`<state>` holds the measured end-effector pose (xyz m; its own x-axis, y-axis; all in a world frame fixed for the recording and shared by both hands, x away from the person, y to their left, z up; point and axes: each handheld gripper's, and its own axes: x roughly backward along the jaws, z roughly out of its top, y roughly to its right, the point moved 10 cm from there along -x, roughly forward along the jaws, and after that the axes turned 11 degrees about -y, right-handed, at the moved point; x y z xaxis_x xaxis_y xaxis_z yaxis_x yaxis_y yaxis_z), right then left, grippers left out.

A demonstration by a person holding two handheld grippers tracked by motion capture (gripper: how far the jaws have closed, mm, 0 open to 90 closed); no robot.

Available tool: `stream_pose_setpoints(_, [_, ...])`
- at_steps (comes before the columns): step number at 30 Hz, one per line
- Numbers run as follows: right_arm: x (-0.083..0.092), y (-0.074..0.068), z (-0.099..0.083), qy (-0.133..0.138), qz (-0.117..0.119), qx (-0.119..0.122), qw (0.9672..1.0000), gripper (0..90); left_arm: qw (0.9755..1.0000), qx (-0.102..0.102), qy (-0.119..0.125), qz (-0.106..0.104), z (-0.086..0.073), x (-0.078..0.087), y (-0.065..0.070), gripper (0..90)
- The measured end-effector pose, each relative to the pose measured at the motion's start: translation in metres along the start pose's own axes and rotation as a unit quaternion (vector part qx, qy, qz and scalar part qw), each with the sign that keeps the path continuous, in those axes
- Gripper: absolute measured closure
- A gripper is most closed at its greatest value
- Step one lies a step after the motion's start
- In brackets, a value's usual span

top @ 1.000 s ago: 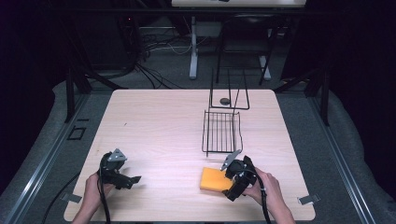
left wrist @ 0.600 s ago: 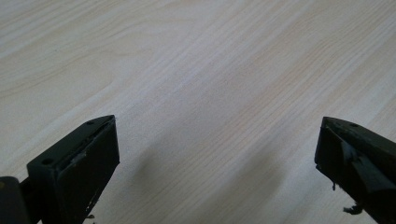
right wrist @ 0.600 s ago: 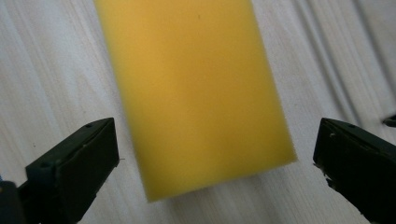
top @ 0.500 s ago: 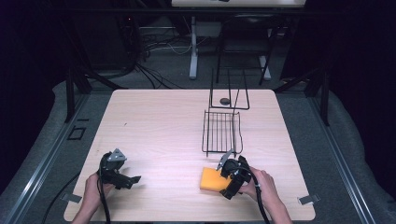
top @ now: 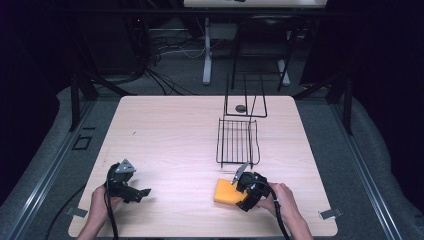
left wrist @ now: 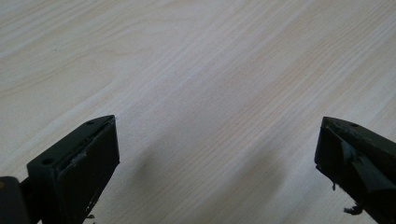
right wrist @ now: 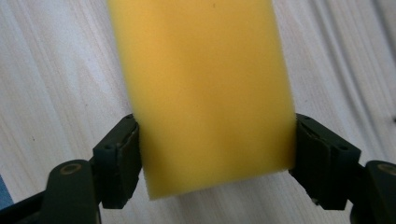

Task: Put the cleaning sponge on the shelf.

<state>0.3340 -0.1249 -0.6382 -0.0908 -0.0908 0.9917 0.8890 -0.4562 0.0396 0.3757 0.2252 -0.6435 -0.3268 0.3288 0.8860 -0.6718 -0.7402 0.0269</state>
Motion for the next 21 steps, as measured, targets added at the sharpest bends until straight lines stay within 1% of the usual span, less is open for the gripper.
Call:
stream_pose_setpoints(1, [0.000,0.000,0.000,0.001,0.001,0.000,1.0000,25.2,1.0000,0.000,0.001,0.000,0.000,0.000,0.000,0.0])
stream_pose_setpoints(2, [0.000,-0.001,0.001,0.011,0.006,-0.005,0.9999,25.5,1.0000,0.000,0.001,0.000,0.000,0.000,0.000,0.0])
stream_pose_setpoints(3, [0.002,0.001,0.000,0.009,0.002,-0.004,1.0000,25.7,1.0000,0.000,0.000,0.000,0.000,0.000,0.000,0.0])
stream_pose_setpoints(4, [0.003,0.000,-0.001,0.011,0.006,-0.006,0.9999,25.8,1.0000,0.000,0.000,0.000,0.000,0.000,0.000,0.0])
stream_pose_setpoints(6, [0.005,0.001,-0.001,0.012,0.000,-0.006,0.9999,26.2,1.0000,-0.001,-0.001,0.000,0.000,0.001,0.000,0.0])
stream_pose_setpoints(7, [0.006,0.000,-0.001,0.013,0.003,-0.006,0.9999,26.3,1.0000,-0.001,-0.001,-0.001,0.000,0.001,0.000,0.0])
stream_pose_setpoints(10, [0.008,0.000,-0.002,0.015,0.002,-0.006,0.9999,26.6,1.0000,0.000,0.001,0.000,0.000,0.000,0.000,0.0])
stream_pose_setpoints(11, [0.009,0.000,-0.002,0.020,0.003,-0.007,0.9998,26.6,1.0000,0.000,0.001,0.000,0.000,0.000,0.000,0.0])
stream_pose_setpoints(13, [0.013,0.000,-0.003,0.016,-0.003,-0.003,0.9999,26.8,1.0000,0.000,0.000,0.000,0.000,0.000,0.000,0.0])
stream_pose_setpoints(14, [0.013,-0.002,-0.002,0.021,0.001,-0.006,0.9998,26.8,1.0000,0.000,0.000,0.000,0.000,0.000,0.000,0.0])
stream_pose_setpoints(15, [0.015,-0.002,-0.002,0.020,-0.001,-0.005,0.9998,26.8,1.0000,0.000,0.000,0.000,0.000,0.000,0.000,0.0])
stream_pose_setpoints(16, [0.016,-0.003,-0.002,0.024,0.005,-0.009,0.9997,26.9,1.0000,0.000,0.001,0.000,0.000,0.000,0.000,0.0])
stream_pose_setpoints(20, [0.022,-0.004,-0.003,0.027,0.001,-0.011,0.9996,26.9,1.0000,-0.001,-0.001,0.000,0.000,0.000,0.000,0.0])
stream_pose_setpoints(21, [0.024,-0.003,-0.004,0.027,-0.001,-0.008,0.9996,27.0,1.0000,-0.001,-0.001,0.000,0.000,0.000,0.000,0.0])
